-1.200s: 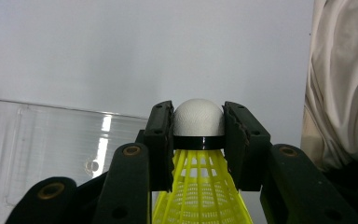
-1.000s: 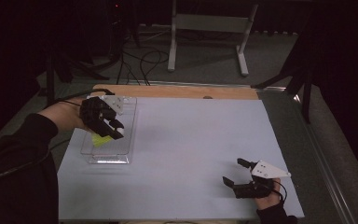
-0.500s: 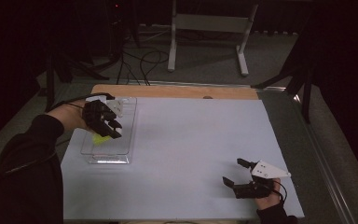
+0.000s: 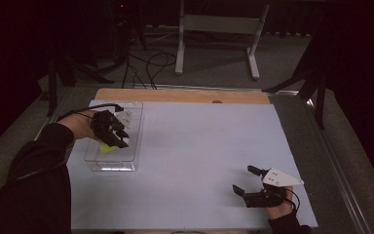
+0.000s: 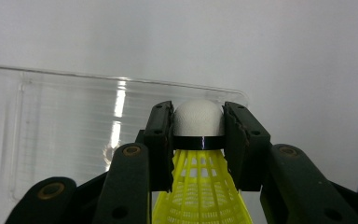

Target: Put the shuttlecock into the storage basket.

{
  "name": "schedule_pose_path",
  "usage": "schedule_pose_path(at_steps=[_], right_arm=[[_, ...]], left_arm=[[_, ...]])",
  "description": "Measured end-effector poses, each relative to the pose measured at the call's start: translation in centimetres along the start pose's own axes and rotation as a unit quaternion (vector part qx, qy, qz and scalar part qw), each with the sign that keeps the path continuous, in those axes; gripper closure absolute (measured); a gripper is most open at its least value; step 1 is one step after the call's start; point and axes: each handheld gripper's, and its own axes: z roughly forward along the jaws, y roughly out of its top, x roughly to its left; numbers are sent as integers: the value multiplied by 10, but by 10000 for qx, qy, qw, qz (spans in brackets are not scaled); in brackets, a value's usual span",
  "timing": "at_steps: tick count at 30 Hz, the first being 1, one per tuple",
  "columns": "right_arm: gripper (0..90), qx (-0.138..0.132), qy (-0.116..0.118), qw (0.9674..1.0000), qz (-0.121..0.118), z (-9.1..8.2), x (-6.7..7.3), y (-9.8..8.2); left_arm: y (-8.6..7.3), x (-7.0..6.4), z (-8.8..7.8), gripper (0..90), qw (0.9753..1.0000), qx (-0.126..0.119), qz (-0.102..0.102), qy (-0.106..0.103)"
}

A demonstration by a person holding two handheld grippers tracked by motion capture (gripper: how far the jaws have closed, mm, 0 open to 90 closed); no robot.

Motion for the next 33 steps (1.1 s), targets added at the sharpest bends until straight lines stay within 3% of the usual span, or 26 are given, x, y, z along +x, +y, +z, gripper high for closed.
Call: schedule_pose_path(at_steps=[7, 12, 18, 22, 26, 33], right_arm=[[91, 13, 4, 10000, -11, 0, 0, 0], [91, 6, 11, 10000, -6, 0, 0, 0], [91, 12, 9, 10000, -14, 0, 0, 0], [91, 11, 9, 10000, -13, 0, 0, 0], [91, 13, 27, 10000, -14, 0, 0, 0], [91, 9, 21, 10000, -13, 0, 0, 0]], left_arm=[[-2, 1, 14, 650, 9999, 90, 84, -108], [-6, 1, 20, 649, 9999, -67, 97, 4], [-9, 1, 28, 650, 9997, -116, 202, -82], [-10, 1, 34, 650, 9996, -122, 164, -174], [-9, -1, 36, 649, 9994, -181, 258, -142], [-13, 1, 39, 648, 9995, -254, 142, -108]])
